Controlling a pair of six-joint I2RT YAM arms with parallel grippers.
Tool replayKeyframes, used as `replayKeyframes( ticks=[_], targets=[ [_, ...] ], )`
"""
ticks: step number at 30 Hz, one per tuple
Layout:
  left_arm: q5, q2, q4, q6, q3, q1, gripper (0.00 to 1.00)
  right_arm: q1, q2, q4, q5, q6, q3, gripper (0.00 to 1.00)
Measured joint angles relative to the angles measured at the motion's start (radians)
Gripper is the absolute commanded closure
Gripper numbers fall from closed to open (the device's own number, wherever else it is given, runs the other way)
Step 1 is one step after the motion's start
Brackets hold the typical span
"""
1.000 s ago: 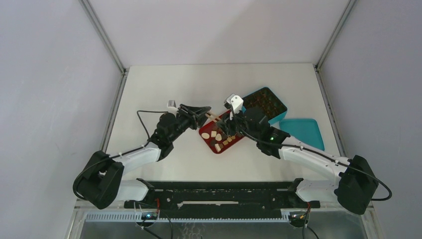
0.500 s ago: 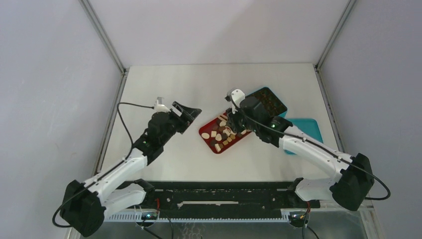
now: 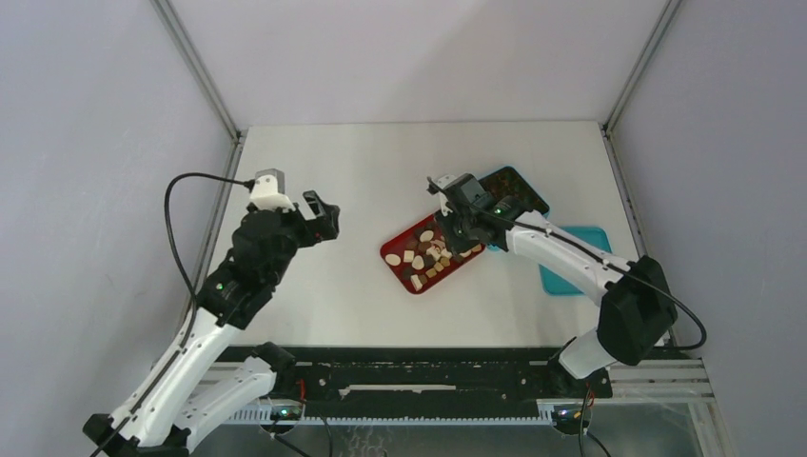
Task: Pack the chocolate
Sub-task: Adjust the clamp, then pick up the fake chocolate from the plate.
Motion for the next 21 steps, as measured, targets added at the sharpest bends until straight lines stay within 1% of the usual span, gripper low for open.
replayKeyframes(
  ticks=[4, 7, 13, 21],
  targets=[
    [-0.052, -0.02, -0.059, 0.183, 0.056, 0.0, 0.03, -0.012, 0.061, -0.045, -0.011, 0.0, 0.039, 0.67],
    [-0.068, -0.024, -0.081, 0.256, 0.058, 0.006, 0.02, -0.022, 0.1, -0.075, -0.008, 0.0, 0.066, 0.65],
    [-0.047, -0.019, -0.097, 0.321, 0.049, 0.04, 0.02, -0.034, 0.159, -0.14, 0.019, 0.0, 0.116, 0.62],
    [-0.019, -0.025, -0.1, 0.344, 0.034, 0.076, 0.01, -0.034, 0.233, -0.182, 0.045, -0.001, 0.175, 0.59]
  ],
)
